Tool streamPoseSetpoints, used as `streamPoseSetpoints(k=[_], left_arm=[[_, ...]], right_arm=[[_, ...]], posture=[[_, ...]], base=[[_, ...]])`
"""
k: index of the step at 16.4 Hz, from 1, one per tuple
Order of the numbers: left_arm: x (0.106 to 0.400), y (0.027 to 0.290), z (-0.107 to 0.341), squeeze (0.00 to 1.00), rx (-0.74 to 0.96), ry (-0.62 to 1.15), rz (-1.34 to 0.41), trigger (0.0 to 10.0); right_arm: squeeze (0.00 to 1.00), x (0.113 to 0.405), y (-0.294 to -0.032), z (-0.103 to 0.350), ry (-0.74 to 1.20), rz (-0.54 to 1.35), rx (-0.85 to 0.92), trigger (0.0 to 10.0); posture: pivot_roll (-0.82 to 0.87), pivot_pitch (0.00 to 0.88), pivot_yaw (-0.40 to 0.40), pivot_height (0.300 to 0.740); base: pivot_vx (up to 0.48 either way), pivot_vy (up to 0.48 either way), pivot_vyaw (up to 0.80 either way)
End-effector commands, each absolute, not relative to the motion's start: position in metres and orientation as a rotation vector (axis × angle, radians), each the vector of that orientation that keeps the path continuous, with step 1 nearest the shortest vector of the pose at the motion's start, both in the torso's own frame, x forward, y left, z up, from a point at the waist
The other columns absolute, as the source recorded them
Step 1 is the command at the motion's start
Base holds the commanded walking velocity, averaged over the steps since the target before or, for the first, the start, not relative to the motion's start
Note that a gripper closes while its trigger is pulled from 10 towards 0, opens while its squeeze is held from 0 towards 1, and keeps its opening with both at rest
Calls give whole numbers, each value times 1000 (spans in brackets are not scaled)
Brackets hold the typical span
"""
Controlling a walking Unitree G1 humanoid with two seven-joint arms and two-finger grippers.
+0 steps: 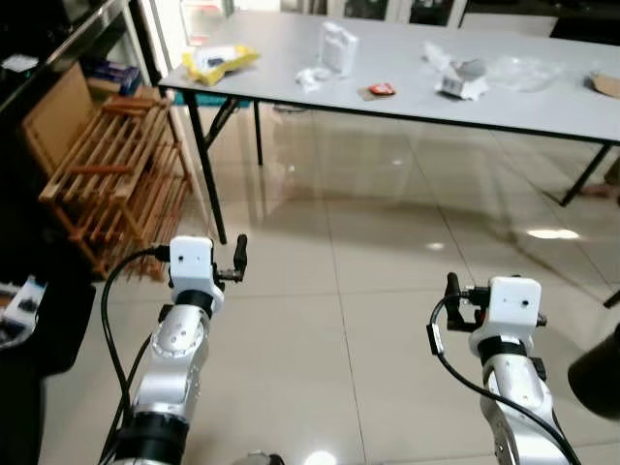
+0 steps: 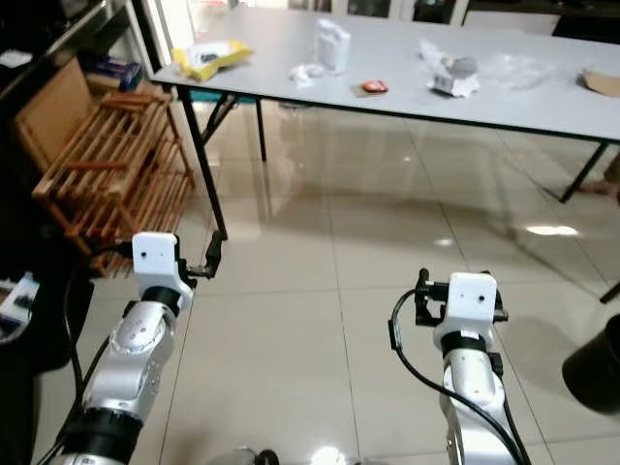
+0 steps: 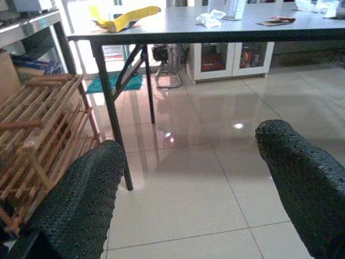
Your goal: Picking trash to rubbish bin
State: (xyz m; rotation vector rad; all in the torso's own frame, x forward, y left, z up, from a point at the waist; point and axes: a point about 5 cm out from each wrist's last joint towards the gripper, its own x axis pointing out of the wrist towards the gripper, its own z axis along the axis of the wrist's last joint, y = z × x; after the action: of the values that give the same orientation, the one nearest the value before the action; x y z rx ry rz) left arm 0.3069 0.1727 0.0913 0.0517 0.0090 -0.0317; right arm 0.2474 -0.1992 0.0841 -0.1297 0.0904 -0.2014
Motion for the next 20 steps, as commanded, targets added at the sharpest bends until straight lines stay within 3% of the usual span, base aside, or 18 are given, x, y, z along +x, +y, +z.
streamPoseSetpoints(k=[1, 20], left_arm=[[307, 171, 92, 0, 60, 11, -45, 10000], [304, 170, 86, 0, 54, 32, -48, 10000]], right_arm=[[0, 247, -200, 83, 91, -207, -131, 10000], [0, 247, -199, 79, 95, -187, -153, 10000]], posture=[[-71, 78, 22, 740], [-69, 73, 16, 740]], base=[[480, 0, 0], [447, 0, 0]])
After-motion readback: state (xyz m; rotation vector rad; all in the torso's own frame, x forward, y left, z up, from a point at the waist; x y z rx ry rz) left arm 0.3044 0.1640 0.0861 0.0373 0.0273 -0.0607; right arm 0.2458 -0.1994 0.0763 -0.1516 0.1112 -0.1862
